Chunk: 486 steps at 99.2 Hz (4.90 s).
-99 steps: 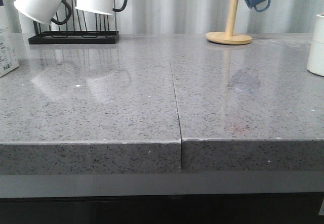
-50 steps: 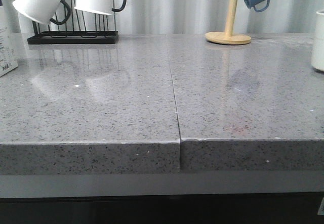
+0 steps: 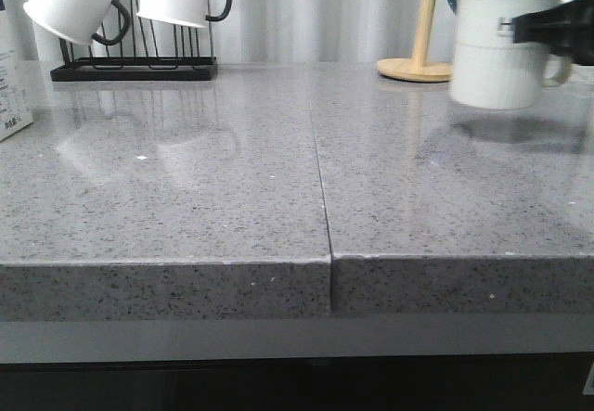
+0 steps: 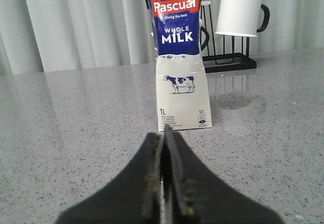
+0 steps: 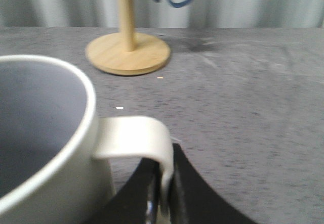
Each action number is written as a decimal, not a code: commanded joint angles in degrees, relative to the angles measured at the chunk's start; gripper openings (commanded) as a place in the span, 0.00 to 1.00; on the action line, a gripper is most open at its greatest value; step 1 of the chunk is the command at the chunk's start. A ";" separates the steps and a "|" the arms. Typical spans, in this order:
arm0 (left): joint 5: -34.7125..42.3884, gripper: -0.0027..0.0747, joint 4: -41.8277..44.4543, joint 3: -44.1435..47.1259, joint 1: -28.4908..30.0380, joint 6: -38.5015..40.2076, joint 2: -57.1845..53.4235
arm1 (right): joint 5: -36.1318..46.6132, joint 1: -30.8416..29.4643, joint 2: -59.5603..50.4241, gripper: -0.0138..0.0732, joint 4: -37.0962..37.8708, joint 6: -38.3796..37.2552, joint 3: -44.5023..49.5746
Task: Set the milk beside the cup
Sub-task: 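Carry the mug toward the table center and set it down, then open the right gripper and withdraw it from the mug, then reach the left gripper to the Pascual milk carton and grasp it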
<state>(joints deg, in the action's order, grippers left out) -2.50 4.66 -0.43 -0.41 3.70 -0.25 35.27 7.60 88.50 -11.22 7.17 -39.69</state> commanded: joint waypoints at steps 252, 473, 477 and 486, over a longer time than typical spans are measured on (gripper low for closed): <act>4.42 0.01 -0.37 2.93 0.13 0.51 -1.85 | -20.86 3.11 -33.12 0.52 -5.24 3.44 8.75; 7.03 0.01 -5.22 -0.72 0.13 0.51 -1.06 | -46.73 -9.07 -68.30 0.02 20.40 -18.24 15.71; 5.33 0.01 -5.22 -2.54 0.13 0.51 -0.08 | -46.73 -9.07 -68.30 0.02 20.40 -18.24 15.71; 1.16 0.01 -5.22 -9.56 0.13 0.51 5.16 | -46.73 -9.07 -68.30 0.02 20.40 -18.24 15.71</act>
<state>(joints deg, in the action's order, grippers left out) -3.10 0.00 -3.54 -0.41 3.70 0.83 -15.32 -1.45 19.90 8.63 -11.03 -22.36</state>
